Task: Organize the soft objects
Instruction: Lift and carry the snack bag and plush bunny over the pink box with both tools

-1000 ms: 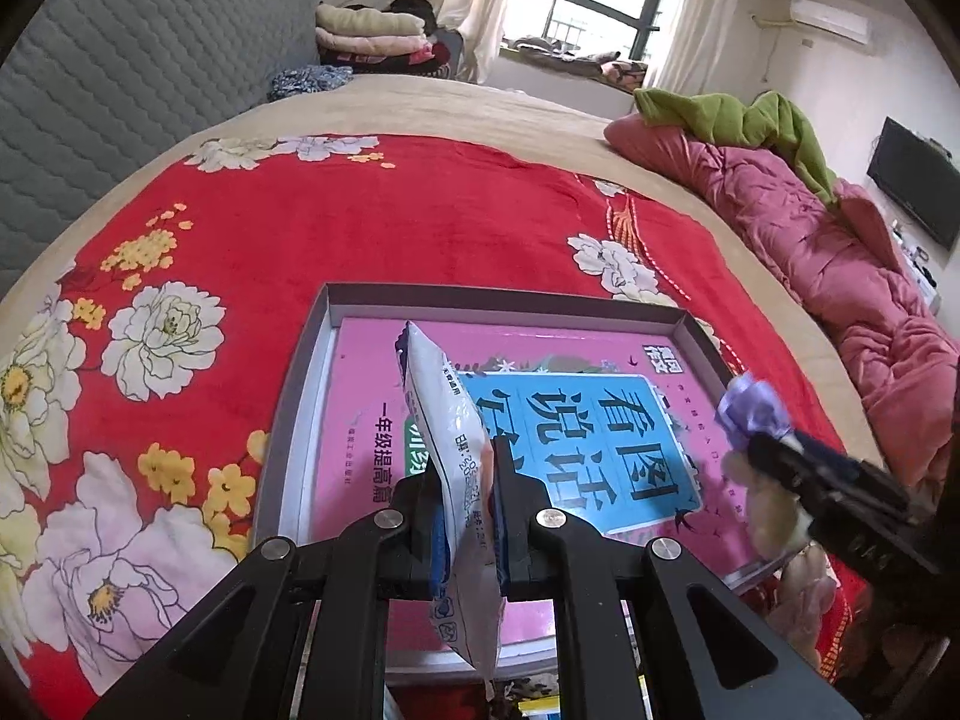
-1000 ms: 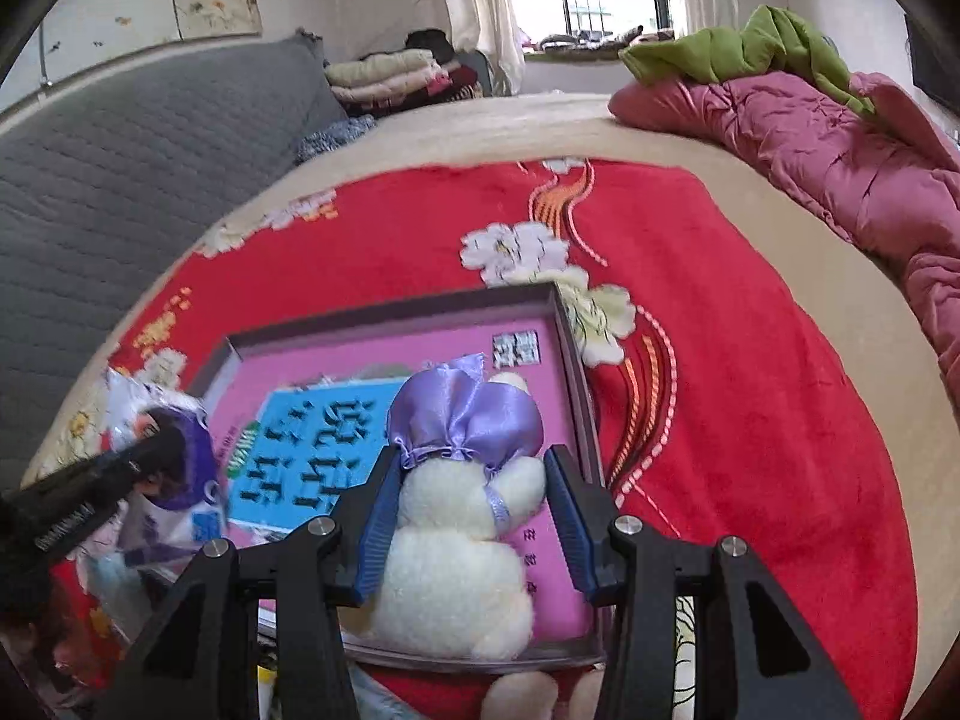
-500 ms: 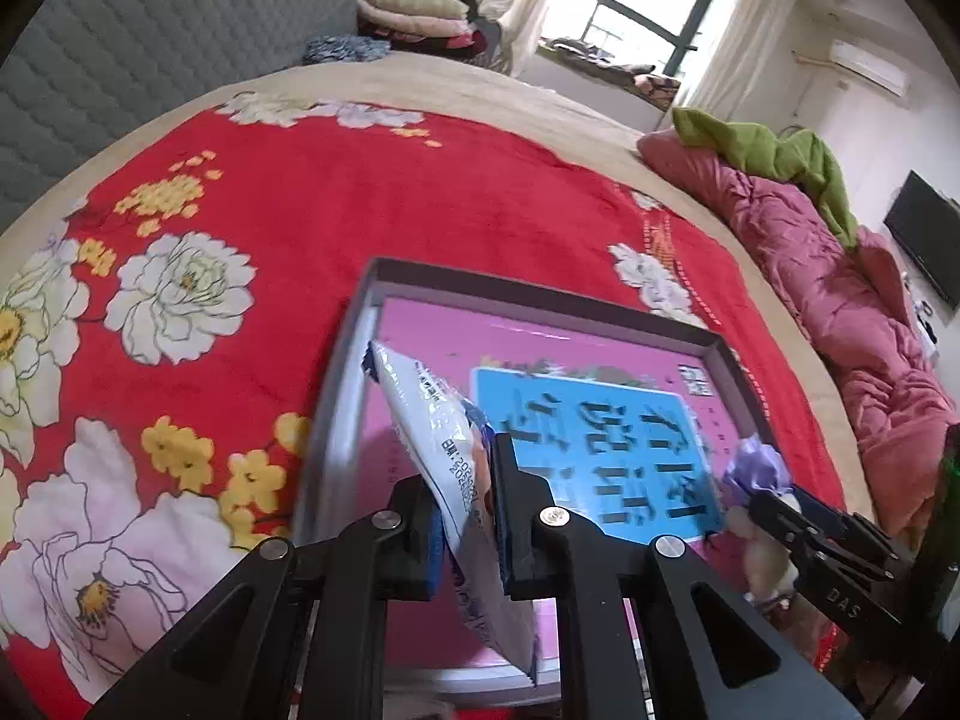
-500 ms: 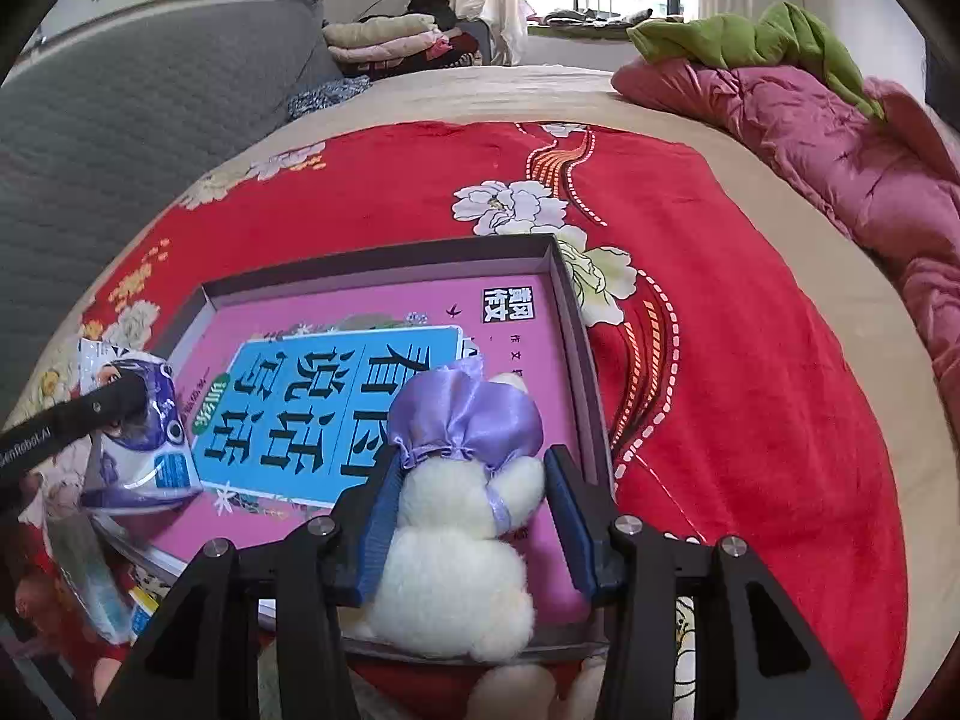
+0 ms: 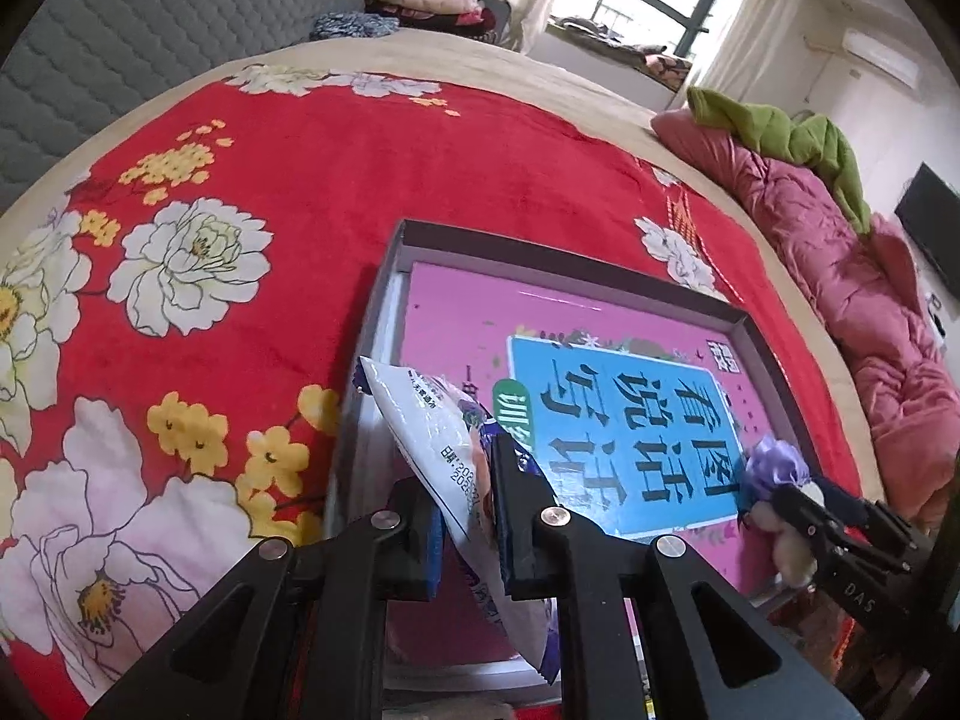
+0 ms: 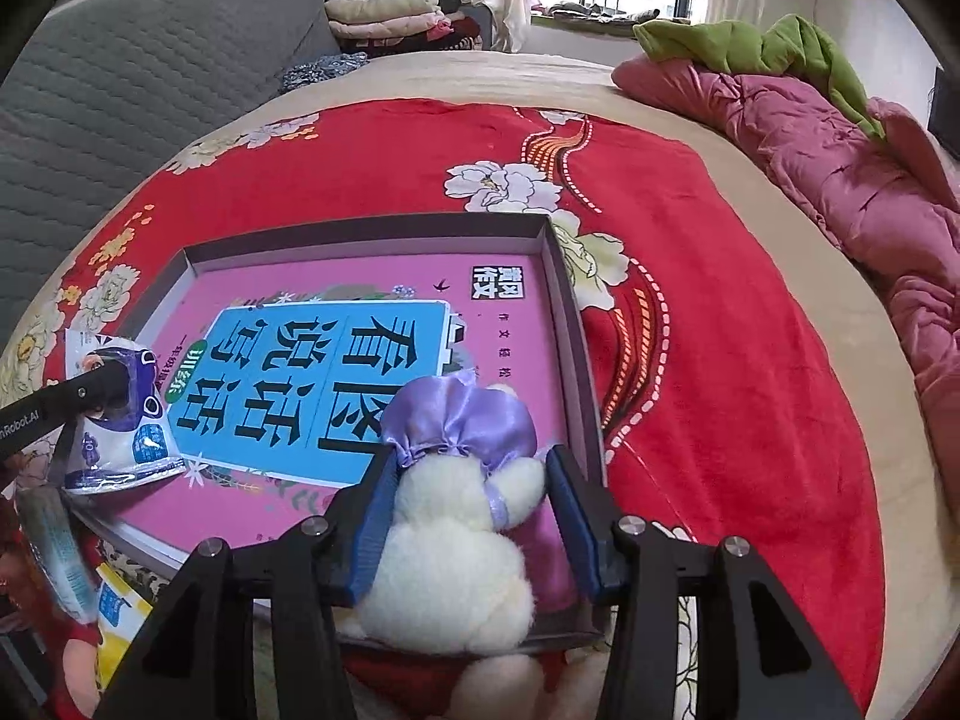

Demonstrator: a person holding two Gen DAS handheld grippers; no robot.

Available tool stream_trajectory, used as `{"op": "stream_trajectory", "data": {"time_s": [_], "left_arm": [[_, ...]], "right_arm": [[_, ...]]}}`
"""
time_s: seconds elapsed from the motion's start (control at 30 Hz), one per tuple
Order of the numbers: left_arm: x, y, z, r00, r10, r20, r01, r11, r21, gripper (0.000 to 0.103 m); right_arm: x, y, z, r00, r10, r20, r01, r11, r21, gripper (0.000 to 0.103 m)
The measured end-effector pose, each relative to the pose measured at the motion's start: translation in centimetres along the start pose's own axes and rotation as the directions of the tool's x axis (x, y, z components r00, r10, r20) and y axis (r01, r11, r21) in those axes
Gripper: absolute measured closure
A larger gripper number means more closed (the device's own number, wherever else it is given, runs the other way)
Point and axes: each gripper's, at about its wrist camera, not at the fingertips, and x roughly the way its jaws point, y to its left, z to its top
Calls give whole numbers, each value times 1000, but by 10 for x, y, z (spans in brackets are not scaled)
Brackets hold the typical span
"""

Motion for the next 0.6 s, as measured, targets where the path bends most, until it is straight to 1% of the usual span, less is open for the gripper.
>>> {"op": "stream_trajectory", "data": {"time_s": [0.13,0.3,0.37,0.47,0.53,0.6], "left_arm": [[0,-10,-2,1000,4,0,-4,999,38,89],[0,-15,-4,1000,1,-5,-1,998,55,88],[-1,-16,-4,1000,3,-4,-2,998,61,88],[-3,-19,-4,1000,11,-5,-10,997,74,86],[-4,-20,-4,1000,14,-6,-13,997,80,81],[-4,-22,-5,1000,20,-12,-19,996,88,70]], "right_arm": [[-3,0,1,1000,-11,10,12,1000,-8,47],[-8,0,1,999,-27,29,27,999,-23,44],[-12,0,2,999,-23,44,24,999,-25,40],[-16,0,2,998,-25,55,26,999,-27,38],[-19,0,2,998,-19,64,21,999,-25,38],[-23,-1,1,997,-22,73,23,999,-23,36]]}}
